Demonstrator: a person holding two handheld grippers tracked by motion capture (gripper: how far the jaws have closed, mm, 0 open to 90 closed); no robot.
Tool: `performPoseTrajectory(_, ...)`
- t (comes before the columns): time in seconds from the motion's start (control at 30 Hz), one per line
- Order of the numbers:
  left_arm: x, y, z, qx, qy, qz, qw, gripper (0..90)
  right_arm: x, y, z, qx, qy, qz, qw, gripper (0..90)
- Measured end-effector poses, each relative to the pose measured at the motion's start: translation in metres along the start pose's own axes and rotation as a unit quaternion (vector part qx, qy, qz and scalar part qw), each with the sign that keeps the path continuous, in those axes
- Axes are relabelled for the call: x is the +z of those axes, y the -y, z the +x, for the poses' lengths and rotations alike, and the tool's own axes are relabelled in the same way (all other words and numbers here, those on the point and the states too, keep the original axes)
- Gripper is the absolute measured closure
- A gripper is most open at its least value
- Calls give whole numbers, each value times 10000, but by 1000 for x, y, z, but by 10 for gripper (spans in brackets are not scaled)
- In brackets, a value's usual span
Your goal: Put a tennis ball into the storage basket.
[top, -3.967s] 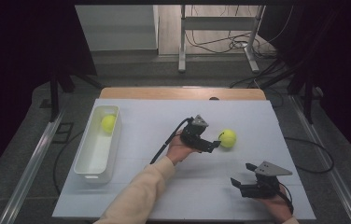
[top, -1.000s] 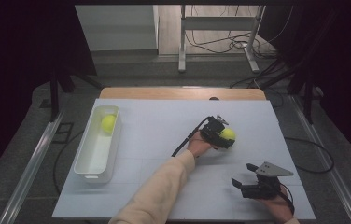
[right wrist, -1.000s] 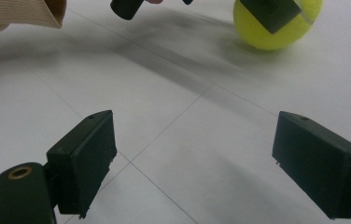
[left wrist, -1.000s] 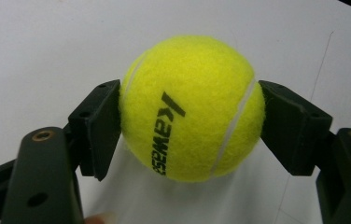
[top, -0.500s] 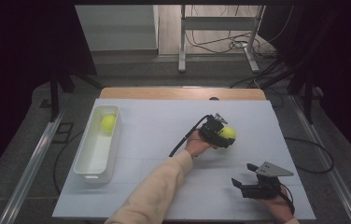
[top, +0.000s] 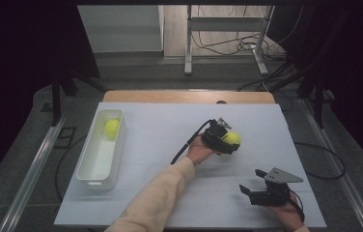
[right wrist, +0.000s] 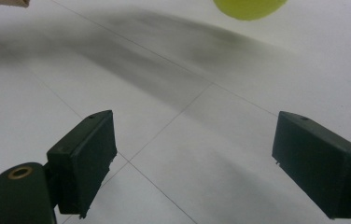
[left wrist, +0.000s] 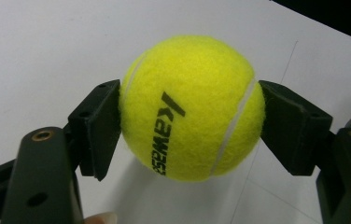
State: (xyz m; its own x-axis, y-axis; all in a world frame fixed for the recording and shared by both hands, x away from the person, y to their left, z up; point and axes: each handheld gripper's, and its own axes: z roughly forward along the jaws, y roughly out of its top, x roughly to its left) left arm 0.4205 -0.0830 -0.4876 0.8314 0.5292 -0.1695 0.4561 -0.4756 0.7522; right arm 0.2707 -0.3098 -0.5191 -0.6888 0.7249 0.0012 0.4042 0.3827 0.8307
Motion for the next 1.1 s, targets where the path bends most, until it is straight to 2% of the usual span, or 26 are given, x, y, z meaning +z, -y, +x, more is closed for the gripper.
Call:
performPoseTrajectory(0.5, -11, 7, 0, -8, 39, -77, 10000, 267, 0, 0, 0, -9, 24, 3, 10000, 139)
performPoseTrajectory(0.63, -13, 8, -2, -117, 122, -152, 9997, 267, 0, 0, 0, -6, 25, 4, 10000, 139)
performPoseTrajectory(0.87, -19, 9, -4, -19, 127, -179, 9998, 267, 0, 0, 0, -6, 39, 21, 10000, 139)
performPoseTrajectory(1.1, -23, 12, -6, -70, 112, -232, 9996, 267, 0, 0, 0, 5, 33, 28, 10000, 139)
